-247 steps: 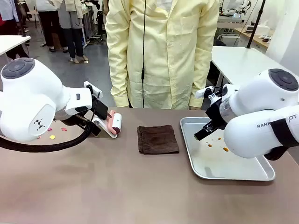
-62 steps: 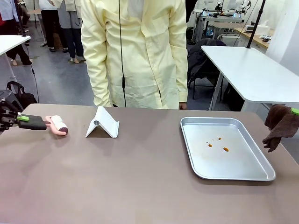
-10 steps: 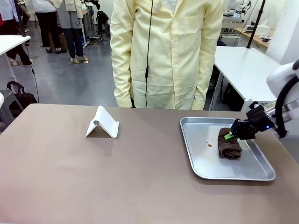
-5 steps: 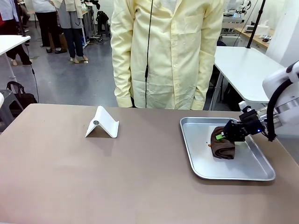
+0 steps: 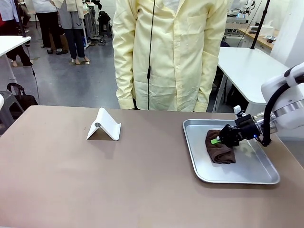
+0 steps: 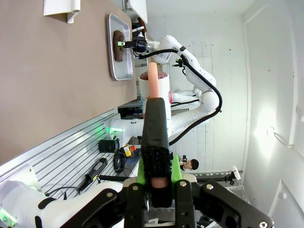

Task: Clean the surface of the table.
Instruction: Clean the area not pointed to by the person.

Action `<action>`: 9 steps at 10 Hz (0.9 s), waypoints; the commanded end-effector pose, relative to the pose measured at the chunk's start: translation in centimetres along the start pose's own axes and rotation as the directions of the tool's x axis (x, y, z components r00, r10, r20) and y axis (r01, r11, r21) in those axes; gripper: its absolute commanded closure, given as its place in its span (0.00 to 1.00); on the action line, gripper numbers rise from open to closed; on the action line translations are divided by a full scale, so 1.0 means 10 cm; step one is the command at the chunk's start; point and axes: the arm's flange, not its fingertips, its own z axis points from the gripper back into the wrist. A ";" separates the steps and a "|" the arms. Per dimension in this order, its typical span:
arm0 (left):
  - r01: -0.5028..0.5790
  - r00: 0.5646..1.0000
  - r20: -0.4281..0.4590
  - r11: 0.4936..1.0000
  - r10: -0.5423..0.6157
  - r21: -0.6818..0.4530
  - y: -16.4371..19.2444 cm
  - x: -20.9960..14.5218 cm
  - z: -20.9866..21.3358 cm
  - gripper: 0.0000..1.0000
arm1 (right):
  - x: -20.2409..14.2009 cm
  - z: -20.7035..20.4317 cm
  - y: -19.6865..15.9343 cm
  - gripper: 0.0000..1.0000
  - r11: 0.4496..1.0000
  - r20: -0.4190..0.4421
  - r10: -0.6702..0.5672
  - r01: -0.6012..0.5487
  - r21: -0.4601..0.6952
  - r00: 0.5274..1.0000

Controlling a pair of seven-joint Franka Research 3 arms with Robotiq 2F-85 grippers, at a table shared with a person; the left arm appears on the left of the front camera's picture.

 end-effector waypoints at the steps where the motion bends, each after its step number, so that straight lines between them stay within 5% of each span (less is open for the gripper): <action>1: -0.011 1.000 0.000 1.000 0.011 -0.006 -0.04 -0.02 0.00 0.78 | -0.08 -0.35 -0.01 0.93 0.998 -0.068 0.065 -0.064 0.017 0.996; 5: -0.011 1.000 0.000 1.000 0.011 -0.006 -0.04 -0.02 0.00 0.78 | -0.14 -0.65 0.05 0.93 0.992 -0.147 0.122 -0.124 0.001 0.982; 9: -0.011 1.000 0.000 1.000 0.011 -0.006 -0.04 -0.02 0.00 0.78 | -0.10 -0.40 0.06 0.93 0.987 -0.069 0.151 -0.155 -0.045 0.986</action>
